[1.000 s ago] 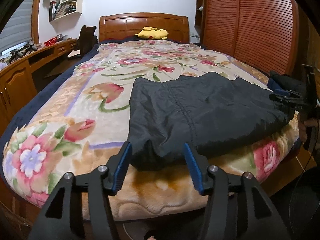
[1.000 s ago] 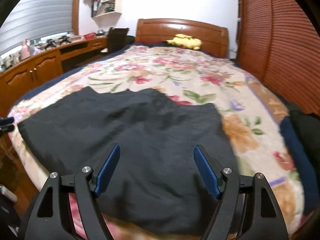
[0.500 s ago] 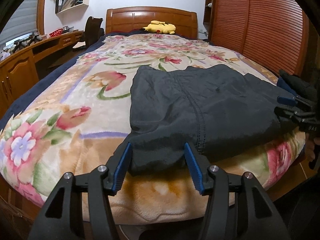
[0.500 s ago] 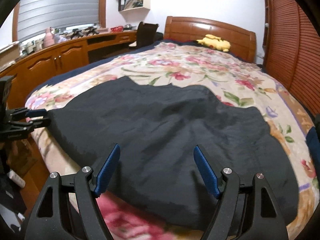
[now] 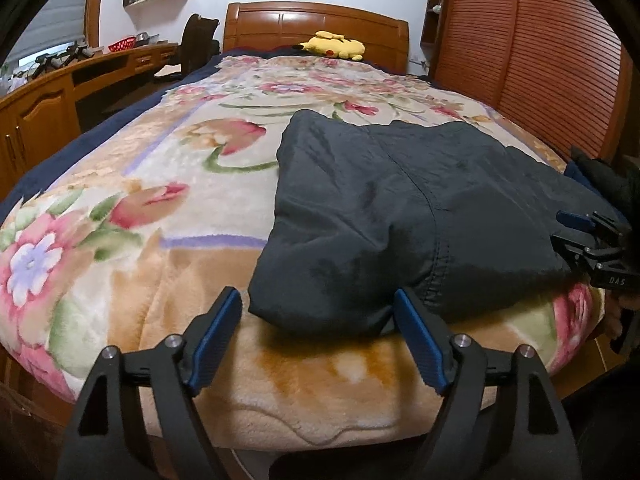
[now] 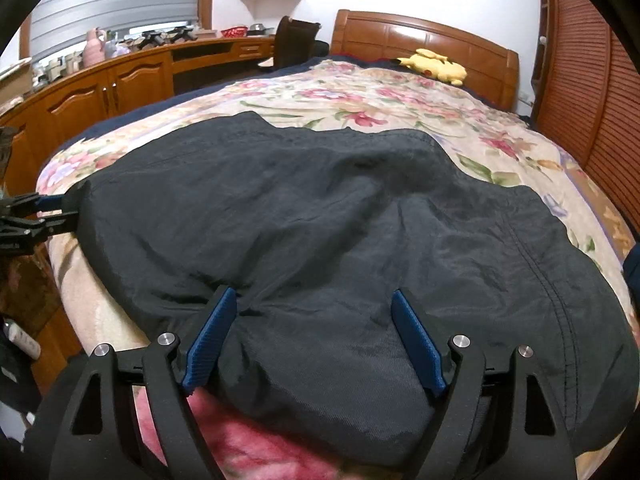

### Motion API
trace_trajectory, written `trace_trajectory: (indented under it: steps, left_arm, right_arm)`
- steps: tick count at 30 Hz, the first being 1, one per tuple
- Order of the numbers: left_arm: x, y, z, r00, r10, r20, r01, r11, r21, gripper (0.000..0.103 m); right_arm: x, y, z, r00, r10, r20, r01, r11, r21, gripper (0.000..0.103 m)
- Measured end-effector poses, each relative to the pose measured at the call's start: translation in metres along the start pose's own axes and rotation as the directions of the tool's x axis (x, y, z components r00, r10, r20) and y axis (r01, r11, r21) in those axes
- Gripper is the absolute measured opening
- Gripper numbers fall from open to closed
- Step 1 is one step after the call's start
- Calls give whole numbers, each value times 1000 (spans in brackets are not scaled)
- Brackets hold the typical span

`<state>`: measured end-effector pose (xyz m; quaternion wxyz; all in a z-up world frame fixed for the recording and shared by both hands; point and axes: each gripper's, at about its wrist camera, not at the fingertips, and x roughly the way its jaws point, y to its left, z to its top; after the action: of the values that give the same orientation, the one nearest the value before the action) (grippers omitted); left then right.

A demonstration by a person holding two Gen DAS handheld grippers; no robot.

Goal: Fold large clothes

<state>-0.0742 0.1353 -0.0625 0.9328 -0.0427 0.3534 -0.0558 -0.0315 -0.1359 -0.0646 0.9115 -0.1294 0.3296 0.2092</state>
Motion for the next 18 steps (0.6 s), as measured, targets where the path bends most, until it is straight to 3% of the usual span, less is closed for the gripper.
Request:
trace_trajectory:
  steps: [11,12,15,18]
  left_arm:
    - [0,-2,1,1000,6,1,-6,1000,26,79]
    - [-1,-3,2,1000,-1,3,1,999,32,75]
    - [-3,-8,5,998,-56,-3,56,997,44,50]
    - [-9,-17,12,998,-63,14,62,995,77,25]
  right_arm:
    - [3,3,-1,1000,-8,0,8,1000,8,82]
    - [3,4,-2,1000,-11,0,11,1000,3,82]
    - [3,5,-2,1000,-11,1,11,1000,2,82]
    - [3,5,-2,1000,-13,0,13,1000,0,82]
